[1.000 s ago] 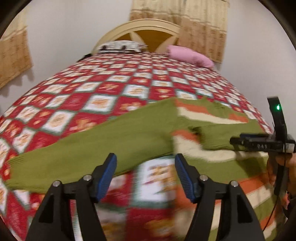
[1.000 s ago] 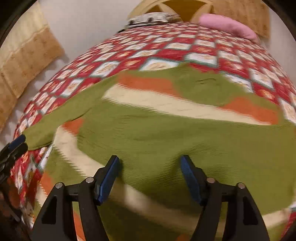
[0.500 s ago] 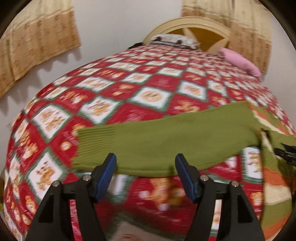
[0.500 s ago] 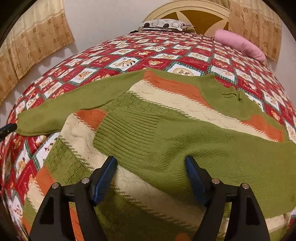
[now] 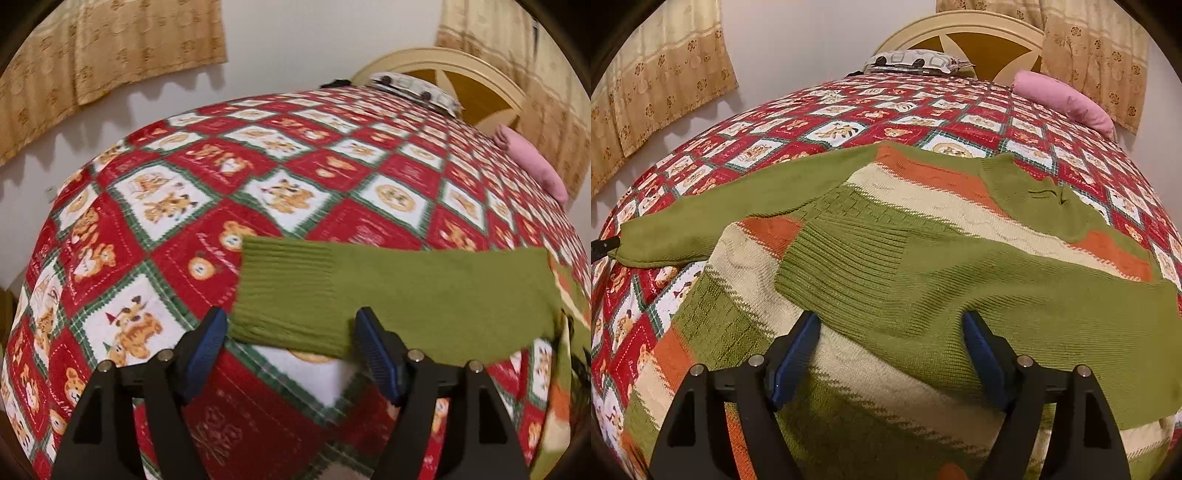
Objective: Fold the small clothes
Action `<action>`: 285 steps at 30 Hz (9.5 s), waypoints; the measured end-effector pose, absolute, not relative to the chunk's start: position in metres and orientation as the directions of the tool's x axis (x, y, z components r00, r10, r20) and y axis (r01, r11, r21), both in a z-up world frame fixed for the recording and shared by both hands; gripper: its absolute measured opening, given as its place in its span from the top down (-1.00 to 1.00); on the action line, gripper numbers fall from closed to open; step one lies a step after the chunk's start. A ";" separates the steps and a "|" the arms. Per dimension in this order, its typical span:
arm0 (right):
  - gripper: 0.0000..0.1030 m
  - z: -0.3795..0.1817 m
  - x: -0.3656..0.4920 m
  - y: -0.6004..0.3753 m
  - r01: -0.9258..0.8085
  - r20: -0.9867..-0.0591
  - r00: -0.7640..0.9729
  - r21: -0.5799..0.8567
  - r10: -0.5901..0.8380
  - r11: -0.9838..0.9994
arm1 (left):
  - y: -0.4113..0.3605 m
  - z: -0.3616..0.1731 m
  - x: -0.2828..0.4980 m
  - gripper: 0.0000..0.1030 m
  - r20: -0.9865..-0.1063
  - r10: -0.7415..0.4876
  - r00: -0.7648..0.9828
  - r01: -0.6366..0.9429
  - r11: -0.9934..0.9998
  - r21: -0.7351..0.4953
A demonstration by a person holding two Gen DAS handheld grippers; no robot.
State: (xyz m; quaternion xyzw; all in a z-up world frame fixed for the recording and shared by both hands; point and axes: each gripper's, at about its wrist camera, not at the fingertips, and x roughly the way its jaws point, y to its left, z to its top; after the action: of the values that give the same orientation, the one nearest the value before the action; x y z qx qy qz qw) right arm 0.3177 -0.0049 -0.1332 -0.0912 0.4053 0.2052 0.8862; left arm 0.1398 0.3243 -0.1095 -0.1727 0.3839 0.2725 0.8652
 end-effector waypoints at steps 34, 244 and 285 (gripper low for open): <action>-0.57 -0.093 0.303 -0.035 -0.436 -0.710 0.581 0.141 0.398 0.889 | 0.260 -0.008 0.191 0.78 -0.609 0.002 0.793 -0.266 0.900 -0.344; -0.41 -0.100 0.183 -0.171 -0.215 -0.771 0.599 0.105 0.216 0.971 | 0.058 -0.067 0.185 -1.00 -0.725 -0.034 0.688 0.016 0.999 -0.032; -0.41 -0.117 0.040 -0.142 -0.298 -0.762 0.604 0.054 0.232 0.953 | 0.068 -0.125 0.010 0.19 -0.811 -0.225 0.540 0.034 0.969 -0.247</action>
State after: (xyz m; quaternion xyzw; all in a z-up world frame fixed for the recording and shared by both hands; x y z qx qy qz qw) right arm 0.0404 -0.1421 -0.1167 -0.0392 0.4196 0.1480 0.8947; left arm 0.0095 0.0682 -0.1252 -0.1011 0.4736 -0.0742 0.8718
